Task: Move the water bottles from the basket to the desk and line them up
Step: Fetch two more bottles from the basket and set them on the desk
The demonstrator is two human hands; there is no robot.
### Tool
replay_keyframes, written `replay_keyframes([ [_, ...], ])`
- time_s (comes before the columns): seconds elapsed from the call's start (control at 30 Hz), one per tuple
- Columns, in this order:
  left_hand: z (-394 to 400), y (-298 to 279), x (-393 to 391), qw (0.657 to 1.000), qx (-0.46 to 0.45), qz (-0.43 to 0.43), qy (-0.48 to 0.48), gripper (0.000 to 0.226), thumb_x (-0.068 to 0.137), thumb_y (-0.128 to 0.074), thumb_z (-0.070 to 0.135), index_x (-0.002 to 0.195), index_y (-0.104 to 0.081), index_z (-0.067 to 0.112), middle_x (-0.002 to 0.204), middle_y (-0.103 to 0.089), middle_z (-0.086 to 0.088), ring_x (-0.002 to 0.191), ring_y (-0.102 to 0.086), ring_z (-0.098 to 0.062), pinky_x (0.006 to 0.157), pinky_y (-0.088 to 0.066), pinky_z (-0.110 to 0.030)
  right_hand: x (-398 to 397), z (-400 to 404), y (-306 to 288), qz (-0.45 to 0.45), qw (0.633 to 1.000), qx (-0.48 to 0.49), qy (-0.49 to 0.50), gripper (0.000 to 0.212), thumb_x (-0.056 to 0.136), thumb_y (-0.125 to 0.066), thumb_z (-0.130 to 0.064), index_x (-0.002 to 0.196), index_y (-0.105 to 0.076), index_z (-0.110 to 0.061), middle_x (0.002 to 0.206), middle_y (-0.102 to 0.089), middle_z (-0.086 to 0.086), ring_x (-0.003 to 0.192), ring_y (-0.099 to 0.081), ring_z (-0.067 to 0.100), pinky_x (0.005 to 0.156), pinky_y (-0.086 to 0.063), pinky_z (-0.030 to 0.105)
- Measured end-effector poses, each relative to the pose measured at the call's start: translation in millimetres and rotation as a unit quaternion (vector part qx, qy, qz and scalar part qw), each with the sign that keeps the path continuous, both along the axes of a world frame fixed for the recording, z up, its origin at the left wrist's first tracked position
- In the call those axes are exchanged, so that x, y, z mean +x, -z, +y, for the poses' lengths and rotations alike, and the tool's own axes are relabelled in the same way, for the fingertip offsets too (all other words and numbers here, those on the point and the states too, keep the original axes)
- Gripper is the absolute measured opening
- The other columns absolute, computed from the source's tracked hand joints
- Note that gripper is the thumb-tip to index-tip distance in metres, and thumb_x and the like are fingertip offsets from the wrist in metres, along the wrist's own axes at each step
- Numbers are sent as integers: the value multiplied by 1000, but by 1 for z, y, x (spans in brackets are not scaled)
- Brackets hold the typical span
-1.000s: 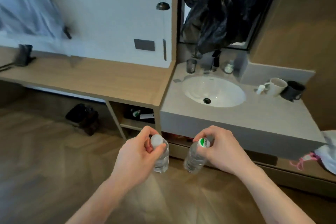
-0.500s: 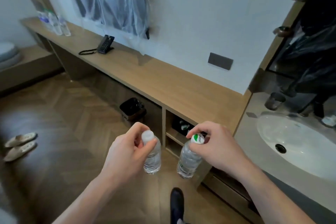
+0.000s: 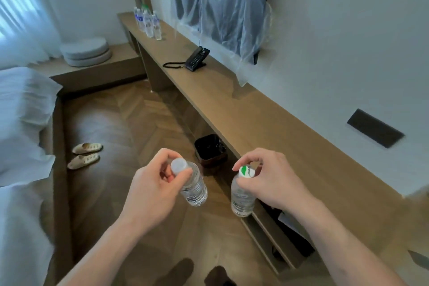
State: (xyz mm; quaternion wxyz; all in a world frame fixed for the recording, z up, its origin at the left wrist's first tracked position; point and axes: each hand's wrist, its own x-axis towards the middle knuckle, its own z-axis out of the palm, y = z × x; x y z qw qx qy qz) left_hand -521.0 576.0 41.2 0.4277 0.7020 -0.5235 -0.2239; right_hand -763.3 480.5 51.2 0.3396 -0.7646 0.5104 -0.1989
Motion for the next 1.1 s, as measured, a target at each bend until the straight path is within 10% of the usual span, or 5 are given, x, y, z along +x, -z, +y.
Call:
replay_keyframes([
  [0.2, -48, -1, 48, 998, -1, -16, -68, 16, 88, -81, 27, 92, -66, 29, 69, -53, -4, 57, -44, -8, 58, -39, -19, 55, -73, 0, 2, 999, -3, -51, 16, 77, -78, -27, 84, -75, -42, 98, -66, -22, 81, -61, 1, 58, -45, 21],
  [1.1, -279, -2, 385, 997, 9, -42, -64, 20, 87, -79, 39, 94, -62, 31, 67, -57, -2, 61, -54, -15, 65, -51, -39, 385, -299, -14, -1, 998, -30, -51, 19, 75, -85, -33, 88, -73, -42, 96, -67, -24, 92, -61, -8, 57, -47, 15],
])
